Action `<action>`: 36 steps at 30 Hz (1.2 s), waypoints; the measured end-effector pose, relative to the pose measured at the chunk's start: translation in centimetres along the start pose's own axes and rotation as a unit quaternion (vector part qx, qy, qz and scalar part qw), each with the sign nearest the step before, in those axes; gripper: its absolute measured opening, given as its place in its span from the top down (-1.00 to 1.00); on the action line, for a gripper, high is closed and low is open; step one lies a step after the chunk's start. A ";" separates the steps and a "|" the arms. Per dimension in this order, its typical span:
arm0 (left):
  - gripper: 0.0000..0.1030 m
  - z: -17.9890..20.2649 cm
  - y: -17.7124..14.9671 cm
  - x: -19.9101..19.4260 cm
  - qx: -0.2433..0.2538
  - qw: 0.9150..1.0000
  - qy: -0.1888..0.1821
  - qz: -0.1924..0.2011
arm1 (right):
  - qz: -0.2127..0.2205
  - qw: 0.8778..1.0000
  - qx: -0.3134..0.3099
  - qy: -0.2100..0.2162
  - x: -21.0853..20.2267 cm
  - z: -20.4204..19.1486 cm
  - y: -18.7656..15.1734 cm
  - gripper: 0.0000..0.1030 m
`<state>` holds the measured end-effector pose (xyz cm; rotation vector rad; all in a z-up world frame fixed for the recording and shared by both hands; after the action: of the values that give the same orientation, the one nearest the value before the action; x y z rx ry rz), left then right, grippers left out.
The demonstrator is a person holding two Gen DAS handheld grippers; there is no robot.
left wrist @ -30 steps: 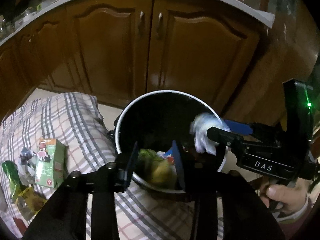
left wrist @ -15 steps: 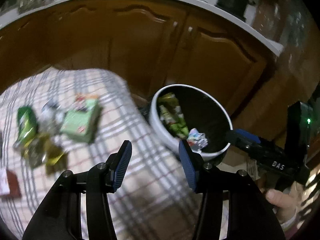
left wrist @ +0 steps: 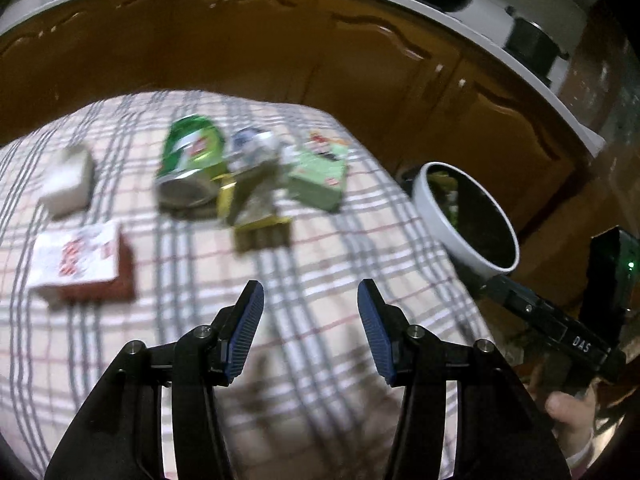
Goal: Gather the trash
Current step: 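Move both open tools back over the remaining trash on the table, then grasp the white milk carton with the left tool while the right tool grasps the yellow pouch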
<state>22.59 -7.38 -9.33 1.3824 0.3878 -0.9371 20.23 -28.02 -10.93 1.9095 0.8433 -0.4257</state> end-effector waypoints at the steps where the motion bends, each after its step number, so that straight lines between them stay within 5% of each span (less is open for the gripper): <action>1: 0.05 -0.8 -0.4 -0.3 -0.007 1.000 0.004 0.000 | -0.004 1.000 -0.003 0.002 0.4 -0.6 -0.3 -0.74; 10: 0.04 -6.9 -1.8 -3.5 -0.049 0.998 0.041 0.015 | -0.025 0.999 -0.019 0.034 2.6 -5.2 -1.5 -0.74; 18: -0.21 -11.8 -1.9 -5.5 -0.090 0.993 0.074 0.035 | -0.033 0.997 -0.055 0.047 4.4 -9.0 -1.8 -0.72; 22: -0.45 -13.4 -1.6 -5.7 -0.097 0.991 0.087 0.038 | -0.036 0.995 -0.071 0.052 5.3 -10.5 -1.6 -0.56; 32: -0.57 -17.0 -1.2 -3.7 -0.107 0.990 0.094 0.011 | -0.047 0.993 -0.089 0.054 9.0 -12.9 -0.1 -0.23; 36: -0.59 -17.1 0.3 -4.3 -0.080 0.993 0.083 0.031 | -0.055 0.993 -0.091 0.055 10.5 -13.4 0.3 -0.21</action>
<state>25.01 10.14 -9.37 1.3211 0.5315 -0.7264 26.96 -12.38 -10.85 1.7359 1.0283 -0.3017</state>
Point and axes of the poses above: each gripper's, at about its wrist camera, not at the fingertips, and x roughly the way its jaws point, z to its right, y to its top, the point moved 8 cm from there along x, roughly the way its jaws point, and after that the axes turned 7 degrees about x, right-handed, at the moved point
